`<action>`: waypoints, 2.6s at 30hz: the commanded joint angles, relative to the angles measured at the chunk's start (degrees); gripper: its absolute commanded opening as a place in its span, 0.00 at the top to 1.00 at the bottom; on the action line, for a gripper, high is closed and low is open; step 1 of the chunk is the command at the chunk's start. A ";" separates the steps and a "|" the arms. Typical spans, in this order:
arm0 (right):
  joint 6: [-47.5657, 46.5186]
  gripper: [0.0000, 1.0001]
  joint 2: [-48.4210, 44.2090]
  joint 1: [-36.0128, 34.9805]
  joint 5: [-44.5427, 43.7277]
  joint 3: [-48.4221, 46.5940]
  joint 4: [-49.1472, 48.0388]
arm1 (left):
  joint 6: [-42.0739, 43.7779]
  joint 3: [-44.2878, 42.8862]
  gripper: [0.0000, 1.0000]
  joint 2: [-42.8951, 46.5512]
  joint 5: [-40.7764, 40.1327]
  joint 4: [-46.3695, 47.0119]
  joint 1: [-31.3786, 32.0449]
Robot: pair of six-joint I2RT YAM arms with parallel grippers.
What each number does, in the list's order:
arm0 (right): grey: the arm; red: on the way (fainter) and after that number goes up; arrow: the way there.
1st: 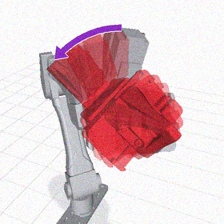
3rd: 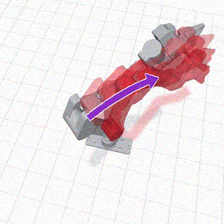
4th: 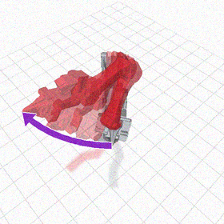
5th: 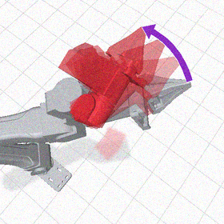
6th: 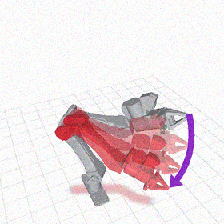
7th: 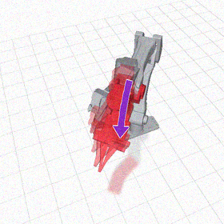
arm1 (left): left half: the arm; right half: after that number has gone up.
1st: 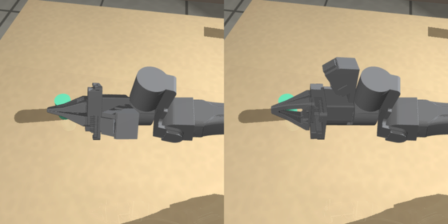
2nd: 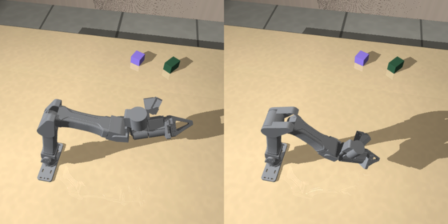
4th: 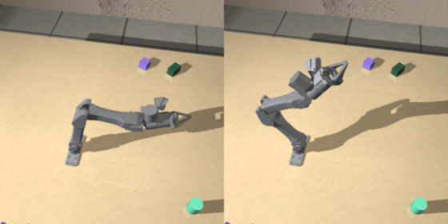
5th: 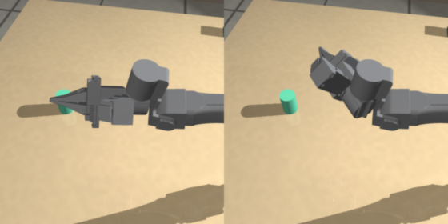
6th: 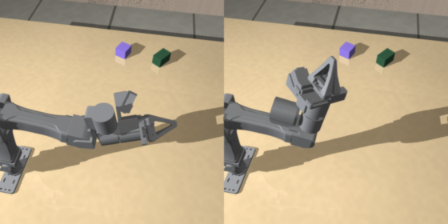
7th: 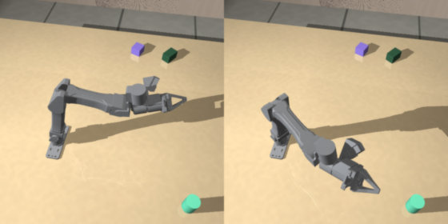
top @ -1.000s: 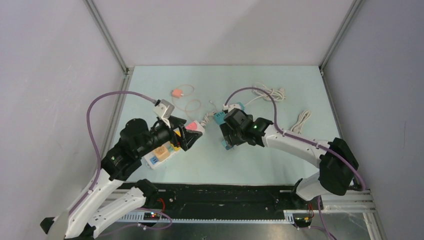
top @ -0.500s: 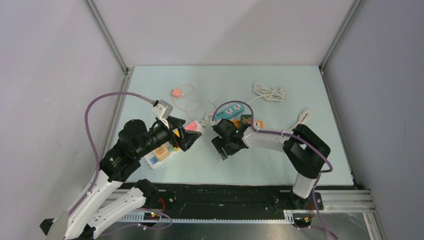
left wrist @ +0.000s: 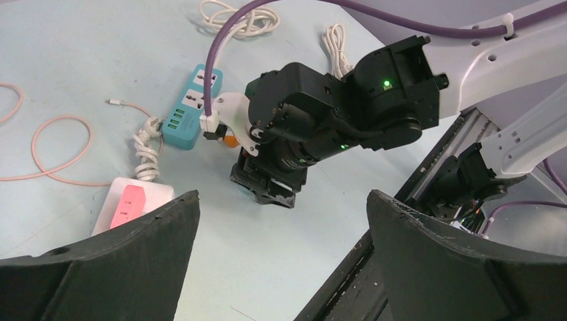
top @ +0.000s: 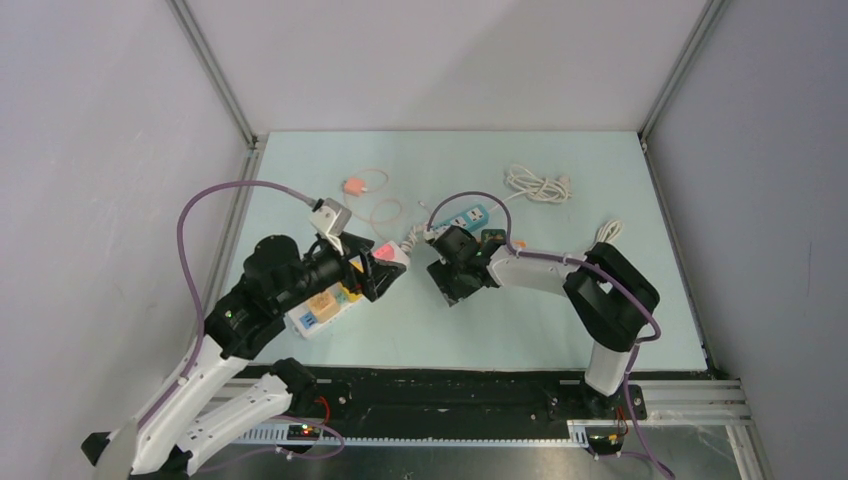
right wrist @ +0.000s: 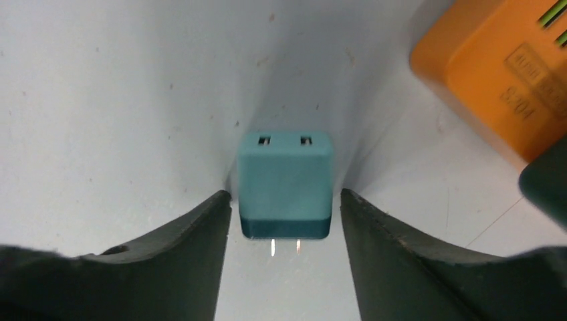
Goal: Insert the plug
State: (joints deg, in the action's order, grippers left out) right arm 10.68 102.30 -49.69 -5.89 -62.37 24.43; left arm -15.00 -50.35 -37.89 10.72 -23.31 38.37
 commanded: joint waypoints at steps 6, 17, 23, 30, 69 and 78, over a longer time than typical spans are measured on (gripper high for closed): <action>-5.03 0.75 -0.43 -0.10 2.67 1.53 -5.47 | -1.97 -1.48 0.02 -0.10 0.52 0.72 -0.36; -13.74 0.80 -29.60 -3.94 3.30 9.01 -15.73 | -9.42 -5.00 0.02 -2.42 -7.97 -3.33 -1.10; -17.12 0.79 -40.17 -7.21 4.98 9.10 -15.21 | -10.79 -5.02 0.02 -7.58 -0.90 -3.04 -1.11; -19.95 0.78 -45.28 -12.32 3.49 10.07 -18.02 | -15.39 -5.31 0.02 -9.66 10.21 2.50 -1.15; -16.29 0.44 -44.23 -15.26 -4.77 8.11 -19.93 | -17.80 -4.49 1.00 -17.88 12.65 11.13 6.10; -11.50 0.01 -50.43 -14.37 -10.49 9.16 -13.58 | -1.54 -8.57 1.00 -19.92 -1.10 10.17 6.04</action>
State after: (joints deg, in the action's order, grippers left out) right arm -4.40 56.47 -64.62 -12.95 -52.31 9.52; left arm -28.10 -53.47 -56.12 16.75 -14.55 44.25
